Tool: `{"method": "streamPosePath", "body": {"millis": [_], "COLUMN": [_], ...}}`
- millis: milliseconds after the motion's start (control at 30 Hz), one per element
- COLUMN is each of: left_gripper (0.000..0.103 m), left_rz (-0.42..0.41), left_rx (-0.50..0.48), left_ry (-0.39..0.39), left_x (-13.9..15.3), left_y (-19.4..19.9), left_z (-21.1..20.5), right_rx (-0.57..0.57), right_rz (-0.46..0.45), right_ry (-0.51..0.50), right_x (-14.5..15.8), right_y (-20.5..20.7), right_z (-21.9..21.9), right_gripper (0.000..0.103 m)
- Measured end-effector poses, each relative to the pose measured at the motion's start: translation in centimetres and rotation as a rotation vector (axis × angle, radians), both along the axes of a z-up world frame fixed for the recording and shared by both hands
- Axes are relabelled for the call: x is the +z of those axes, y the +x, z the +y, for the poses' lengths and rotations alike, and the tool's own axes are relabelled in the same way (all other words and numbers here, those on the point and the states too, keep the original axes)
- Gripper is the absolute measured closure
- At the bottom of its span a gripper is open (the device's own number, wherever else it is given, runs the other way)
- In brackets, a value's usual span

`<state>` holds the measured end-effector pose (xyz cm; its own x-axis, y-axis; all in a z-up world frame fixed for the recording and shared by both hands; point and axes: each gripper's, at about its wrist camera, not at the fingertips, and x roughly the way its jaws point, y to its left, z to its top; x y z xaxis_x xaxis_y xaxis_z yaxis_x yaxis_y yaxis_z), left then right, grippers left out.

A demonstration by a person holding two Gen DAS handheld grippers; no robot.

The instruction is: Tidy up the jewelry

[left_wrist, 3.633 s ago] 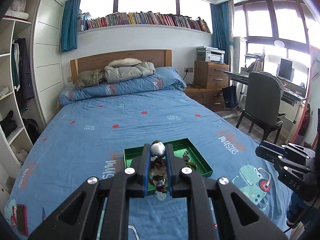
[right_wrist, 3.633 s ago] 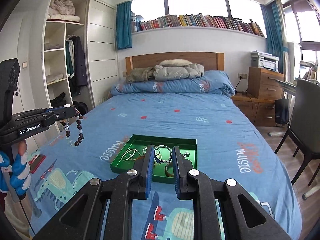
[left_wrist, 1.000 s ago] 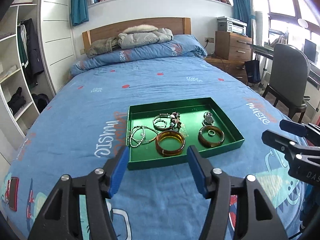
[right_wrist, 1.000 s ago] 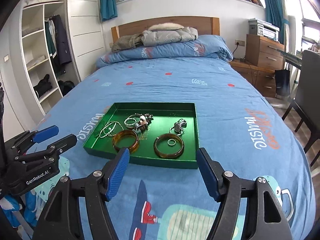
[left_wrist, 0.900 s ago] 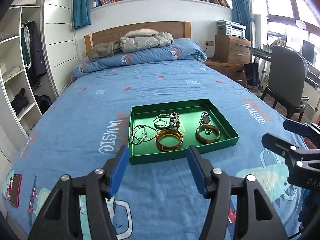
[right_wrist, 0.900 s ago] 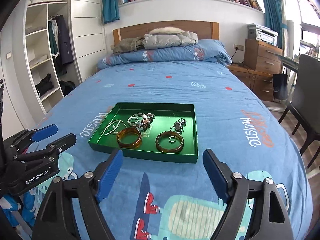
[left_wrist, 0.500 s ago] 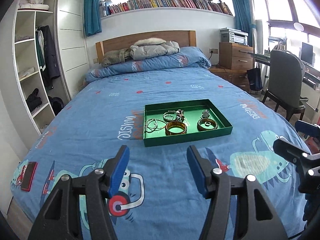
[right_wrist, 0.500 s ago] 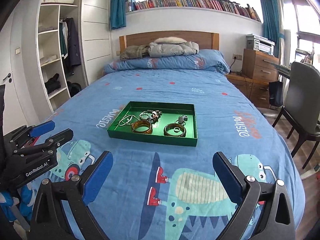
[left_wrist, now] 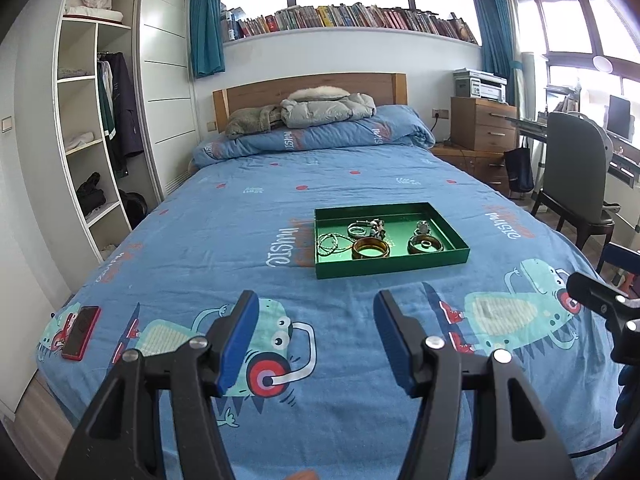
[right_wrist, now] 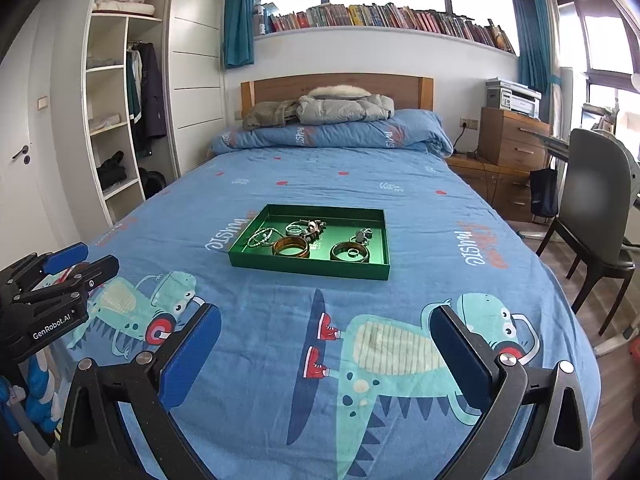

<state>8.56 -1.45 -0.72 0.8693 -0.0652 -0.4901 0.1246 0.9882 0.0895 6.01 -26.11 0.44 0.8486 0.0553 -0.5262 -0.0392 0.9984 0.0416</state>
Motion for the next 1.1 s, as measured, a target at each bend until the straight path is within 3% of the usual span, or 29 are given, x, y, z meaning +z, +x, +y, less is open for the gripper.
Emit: {"method": "streamPosePath", "body": {"millis": [533, 1100], "left_gripper": [0.045, 0.045], "left_rz": [-0.022, -0.013], "left_rx": [-0.003, -0.016], "left_ry": [0.006, 0.012], "left_x": [0.4, 0.3], "left_y": [-1.6, -1.9], "left_z": [0.1, 0.1], "right_rx": [-0.048, -0.084], "right_rz": [-0.040, -0.020], "right_ry": [-0.008, 0.000], "right_x": [0.0, -0.8], "right_y": [-1.9, -1.9], "right_z": [-1.0, -2.3], "right_gripper": [0.000, 0.000]}}
